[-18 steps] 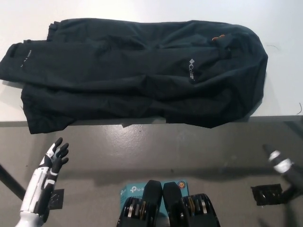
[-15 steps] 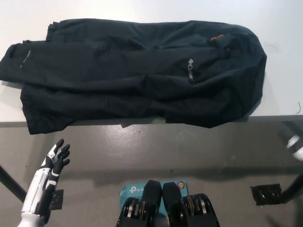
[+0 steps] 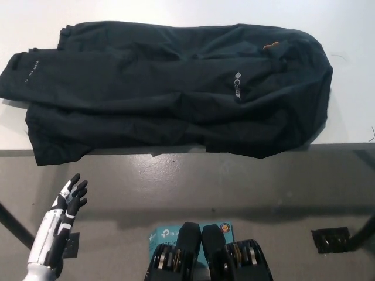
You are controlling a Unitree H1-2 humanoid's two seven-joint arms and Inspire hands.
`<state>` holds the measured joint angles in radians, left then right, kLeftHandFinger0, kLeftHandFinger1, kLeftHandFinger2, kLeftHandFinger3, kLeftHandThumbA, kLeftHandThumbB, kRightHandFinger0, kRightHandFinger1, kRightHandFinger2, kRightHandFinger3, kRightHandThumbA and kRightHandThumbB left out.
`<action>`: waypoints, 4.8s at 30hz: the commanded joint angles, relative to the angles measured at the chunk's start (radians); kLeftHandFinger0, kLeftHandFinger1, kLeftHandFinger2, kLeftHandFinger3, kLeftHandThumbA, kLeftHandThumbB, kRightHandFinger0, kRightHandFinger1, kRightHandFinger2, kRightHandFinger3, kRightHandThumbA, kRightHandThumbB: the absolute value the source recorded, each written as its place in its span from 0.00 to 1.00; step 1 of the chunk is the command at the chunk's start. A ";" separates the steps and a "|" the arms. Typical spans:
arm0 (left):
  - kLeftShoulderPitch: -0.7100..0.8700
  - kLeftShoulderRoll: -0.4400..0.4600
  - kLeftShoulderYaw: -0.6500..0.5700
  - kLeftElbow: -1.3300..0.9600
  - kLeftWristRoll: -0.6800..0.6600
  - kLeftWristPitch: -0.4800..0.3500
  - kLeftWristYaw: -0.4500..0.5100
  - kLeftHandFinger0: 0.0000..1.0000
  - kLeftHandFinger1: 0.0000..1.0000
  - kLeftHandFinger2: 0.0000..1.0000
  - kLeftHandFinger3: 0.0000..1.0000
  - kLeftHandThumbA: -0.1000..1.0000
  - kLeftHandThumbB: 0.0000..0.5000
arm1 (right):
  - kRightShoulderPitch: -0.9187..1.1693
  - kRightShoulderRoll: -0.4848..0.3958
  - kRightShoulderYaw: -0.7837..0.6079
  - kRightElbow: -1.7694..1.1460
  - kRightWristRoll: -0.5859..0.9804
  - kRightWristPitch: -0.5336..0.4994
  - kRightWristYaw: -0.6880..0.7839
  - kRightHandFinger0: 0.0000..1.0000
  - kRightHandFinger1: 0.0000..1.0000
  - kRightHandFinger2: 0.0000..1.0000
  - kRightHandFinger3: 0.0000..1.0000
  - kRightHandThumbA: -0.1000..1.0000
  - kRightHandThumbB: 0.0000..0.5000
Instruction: The robot grabs the right edges of the black jacket on the table, and folds it in half
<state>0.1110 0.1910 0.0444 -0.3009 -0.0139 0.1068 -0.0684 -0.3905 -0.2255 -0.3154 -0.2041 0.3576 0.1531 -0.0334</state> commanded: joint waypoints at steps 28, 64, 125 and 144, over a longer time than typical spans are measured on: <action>-0.008 0.018 -0.015 -0.056 0.011 0.021 -0.022 1.00 1.00 1.00 1.00 0.89 0.00 | -0.475 -0.113 -0.021 1.004 0.213 0.217 0.307 1.00 1.00 1.00 1.00 1.00 0.68; -0.037 0.016 -0.013 -0.058 0.049 0.027 -0.010 1.00 1.00 1.00 1.00 0.89 0.03 | -0.514 -0.079 -0.006 1.067 0.172 0.184 0.367 1.00 1.00 1.00 1.00 1.00 0.75; -0.088 0.024 0.004 -0.073 0.045 0.052 -0.017 1.00 1.00 1.00 1.00 0.90 0.11 | -0.651 0.093 0.123 1.298 -0.074 0.006 -0.019 0.00 0.43 0.80 0.36 0.00 0.33; -0.094 0.027 0.004 -0.081 0.042 0.062 -0.023 1.00 1.00 1.00 1.00 0.89 0.07 | -0.725 0.050 -0.293 1.126 0.143 0.033 -0.067 0.00 0.14 0.73 0.93 0.00 0.14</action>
<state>0.0340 0.2024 0.0453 -0.3424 0.0286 0.1671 -0.0813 -1.0225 -0.1275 -0.5828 0.9929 0.4397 0.1901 -0.0688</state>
